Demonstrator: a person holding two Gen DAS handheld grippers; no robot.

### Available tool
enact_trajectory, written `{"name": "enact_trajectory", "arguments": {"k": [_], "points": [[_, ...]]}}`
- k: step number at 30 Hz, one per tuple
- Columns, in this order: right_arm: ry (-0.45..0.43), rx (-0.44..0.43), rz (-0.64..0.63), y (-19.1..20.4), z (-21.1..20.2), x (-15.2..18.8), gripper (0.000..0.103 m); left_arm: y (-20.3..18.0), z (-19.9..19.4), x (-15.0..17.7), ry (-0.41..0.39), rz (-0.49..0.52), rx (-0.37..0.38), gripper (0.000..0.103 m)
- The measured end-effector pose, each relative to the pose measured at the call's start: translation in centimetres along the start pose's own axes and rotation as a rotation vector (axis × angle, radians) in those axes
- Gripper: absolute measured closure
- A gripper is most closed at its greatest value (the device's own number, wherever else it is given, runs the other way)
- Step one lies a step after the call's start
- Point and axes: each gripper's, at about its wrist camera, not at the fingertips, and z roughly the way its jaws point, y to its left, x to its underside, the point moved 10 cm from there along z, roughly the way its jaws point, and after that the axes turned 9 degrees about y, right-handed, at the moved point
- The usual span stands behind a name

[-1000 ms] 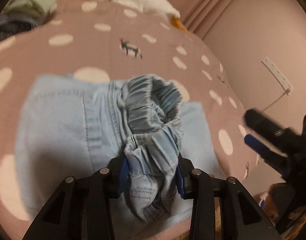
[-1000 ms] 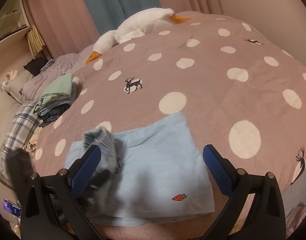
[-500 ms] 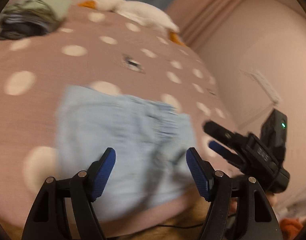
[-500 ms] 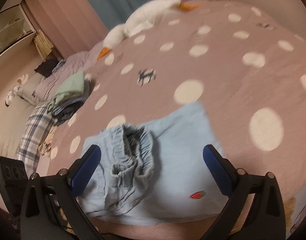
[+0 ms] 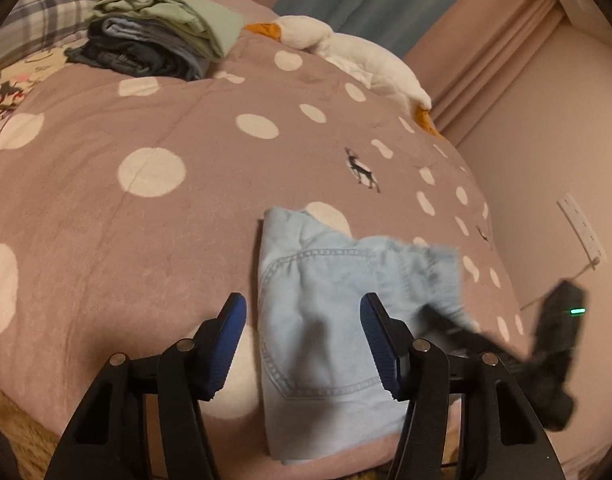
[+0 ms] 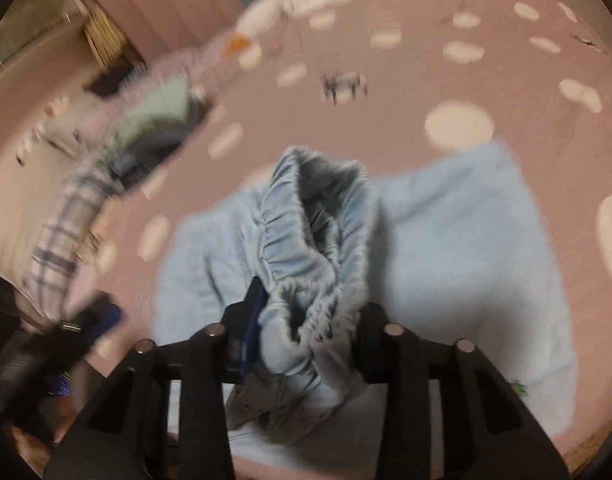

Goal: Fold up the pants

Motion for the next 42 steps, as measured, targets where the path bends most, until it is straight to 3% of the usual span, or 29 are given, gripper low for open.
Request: {"name": "enact_trajectory", "arguments": {"k": [4,6,9,11,12,16,18,21,28,33,42], "points": [[-0.212,0.011,-0.014,-0.1,-7.3,-2.4,0.067,-2.2,0.4,-1.1,-0.006,0.057,0.017,0.044],[-0.235,0.046,0.018,-1.9,-8.5,-2.6,0.066,-3.2,1.3,-1.6,0.007,0.081,0.023,0.044],[-0.157,0.138,0.083,-5.9,-6.7,-1.9,0.065,-4.8,3.6,-2.0,0.05,0.137,0.016,0.045],[-0.082,0.207,0.138,-8.5,-4.5,-1.2,0.064,-5.2,5.7,-2.2,0.09,0.163,-0.005,0.059],[-0.044,0.242,0.154,-9.6,-3.5,-0.7,0.062,-5.0,6.7,-2.3,0.108,0.167,-0.024,0.06],[-0.018,0.254,0.164,-11.2,-2.4,-0.6,0.048,-3.3,10.2,-1.6,0.184,0.156,-0.099,0.061],[-0.019,0.249,0.161,-11.3,-2.5,-0.7,0.047,-2.5,10.9,-0.6,0.212,0.137,-0.099,0.061],[-0.015,0.24,0.159,-11.5,-2.1,-0.7,0.044,-1.9,10.4,0.1,0.191,0.138,-0.106,0.061],[-0.004,0.278,0.132,-11.0,-1.4,-0.3,0.04,-1.6,8.3,3.4,0.231,0.115,-0.034,0.061],[-0.003,0.272,0.137,-11.0,-1.4,-0.3,0.04,-2.1,7.2,5.4,0.241,0.147,-0.039,0.061],[0.01,0.275,0.133,-10.7,-1.7,0.1,0.04,-2.0,6.4,6.6,0.247,0.124,-0.02,0.061]]}}
